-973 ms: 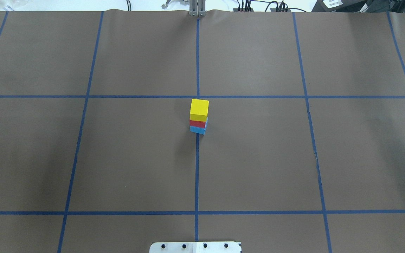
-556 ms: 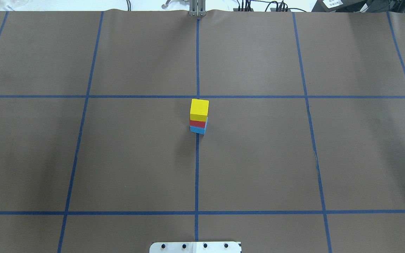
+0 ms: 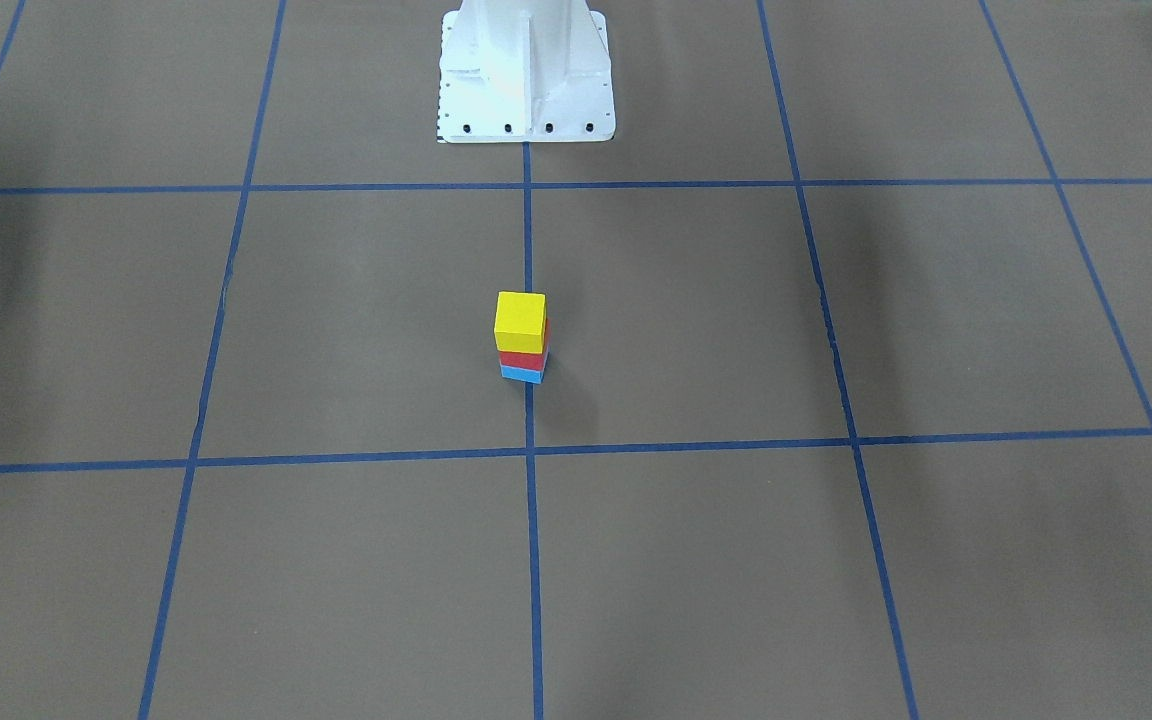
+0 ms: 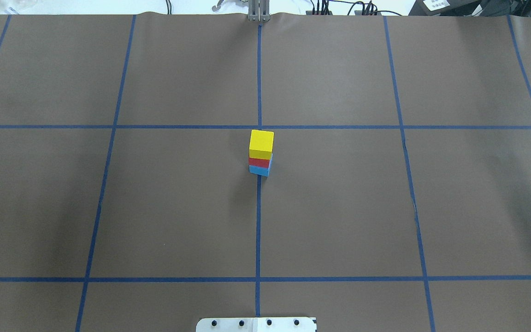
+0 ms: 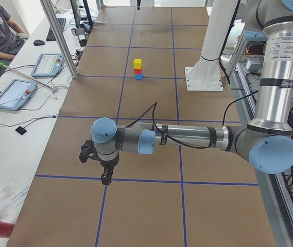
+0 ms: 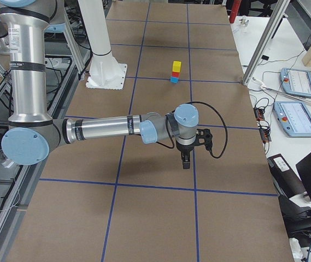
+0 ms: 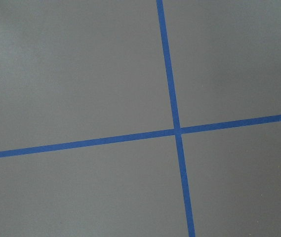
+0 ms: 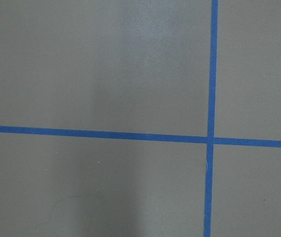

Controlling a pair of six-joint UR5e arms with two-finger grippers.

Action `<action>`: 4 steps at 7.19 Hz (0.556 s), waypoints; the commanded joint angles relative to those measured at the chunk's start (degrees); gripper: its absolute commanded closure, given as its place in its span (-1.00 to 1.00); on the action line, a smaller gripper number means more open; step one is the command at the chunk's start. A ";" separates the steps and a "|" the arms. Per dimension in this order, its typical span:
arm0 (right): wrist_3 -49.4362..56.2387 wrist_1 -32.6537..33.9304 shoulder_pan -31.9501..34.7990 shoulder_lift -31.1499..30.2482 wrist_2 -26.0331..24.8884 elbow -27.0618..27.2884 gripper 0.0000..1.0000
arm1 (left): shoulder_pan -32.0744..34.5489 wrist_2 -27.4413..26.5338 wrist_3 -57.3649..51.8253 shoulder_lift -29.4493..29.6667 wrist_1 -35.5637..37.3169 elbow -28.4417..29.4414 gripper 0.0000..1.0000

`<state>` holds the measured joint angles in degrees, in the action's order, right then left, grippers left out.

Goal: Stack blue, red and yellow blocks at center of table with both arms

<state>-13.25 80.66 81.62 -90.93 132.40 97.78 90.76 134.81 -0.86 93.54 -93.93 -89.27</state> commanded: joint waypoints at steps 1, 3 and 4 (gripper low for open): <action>0.25 -0.07 -0.05 -0.03 0.05 -0.13 -1.00 | -0.06 0.71 0.16 -3.08 -6.47 0.58 -1.00; 0.25 -0.15 -0.05 -0.21 0.05 -0.05 -1.00 | -0.06 0.80 0.95 -4.50 -9.96 0.15 -1.00; 0.16 -0.24 -0.05 -0.21 0.14 -0.05 -1.00 | -0.06 0.80 1.04 -4.33 -9.87 0.06 -1.00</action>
<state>-13.05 80.52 81.56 -91.10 132.47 97.72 90.71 135.58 -0.09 89.38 -103.18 -89.02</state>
